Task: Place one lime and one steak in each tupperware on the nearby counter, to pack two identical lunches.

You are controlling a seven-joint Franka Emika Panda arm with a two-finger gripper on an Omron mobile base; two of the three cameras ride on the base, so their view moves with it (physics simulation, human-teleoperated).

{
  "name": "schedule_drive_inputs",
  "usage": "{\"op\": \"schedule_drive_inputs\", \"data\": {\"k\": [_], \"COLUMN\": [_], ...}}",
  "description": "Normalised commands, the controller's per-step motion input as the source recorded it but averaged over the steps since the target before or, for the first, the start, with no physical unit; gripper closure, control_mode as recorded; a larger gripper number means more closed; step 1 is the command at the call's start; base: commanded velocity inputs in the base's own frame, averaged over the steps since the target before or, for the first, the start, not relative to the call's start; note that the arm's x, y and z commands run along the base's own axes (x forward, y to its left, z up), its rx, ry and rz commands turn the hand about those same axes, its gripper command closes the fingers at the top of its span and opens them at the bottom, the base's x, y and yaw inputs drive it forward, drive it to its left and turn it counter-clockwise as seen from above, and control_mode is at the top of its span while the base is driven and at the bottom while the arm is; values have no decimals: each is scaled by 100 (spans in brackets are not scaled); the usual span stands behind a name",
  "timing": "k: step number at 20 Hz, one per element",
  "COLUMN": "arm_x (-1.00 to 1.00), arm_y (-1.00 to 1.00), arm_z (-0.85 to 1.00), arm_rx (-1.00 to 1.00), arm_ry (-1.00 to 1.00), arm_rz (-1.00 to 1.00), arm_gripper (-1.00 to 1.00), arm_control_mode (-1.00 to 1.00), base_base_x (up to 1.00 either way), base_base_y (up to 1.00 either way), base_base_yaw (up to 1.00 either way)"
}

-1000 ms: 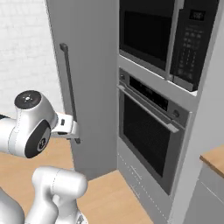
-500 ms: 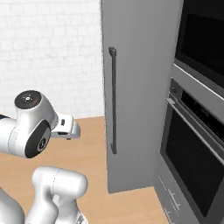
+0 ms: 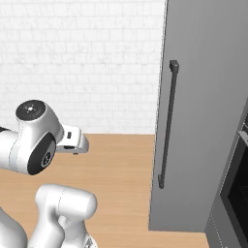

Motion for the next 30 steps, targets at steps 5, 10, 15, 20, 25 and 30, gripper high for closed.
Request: {"op": "schedule_drive_inputs", "data": {"k": [5, 10, 15, 20, 25, 30], "arm_x": [0, 0, 0, 0, 0, 0], "arm_y": [0, 0, 0, 0, 0, 0], "arm_z": [0, 0, 0, 0, 0, 0], "arm_rx": [0, 0, 0, 0, 0, 0], "arm_ry": [0, 0, 0, 0, 0, 0], "arm_rz": [0, 0, 0, 0, 0, 0], "arm_gripper": [-100, -100, -100, -100, -100, -100], "arm_control_mode": [100, 100, 100, 100, 100, 100], "base_base_x": [100, 100, 100, 100, 100, 100], "base_base_y": [100, 100, 100, 64, 47, 20], "base_base_yaw": [5, 0, 0, 37, 34, -20]}}
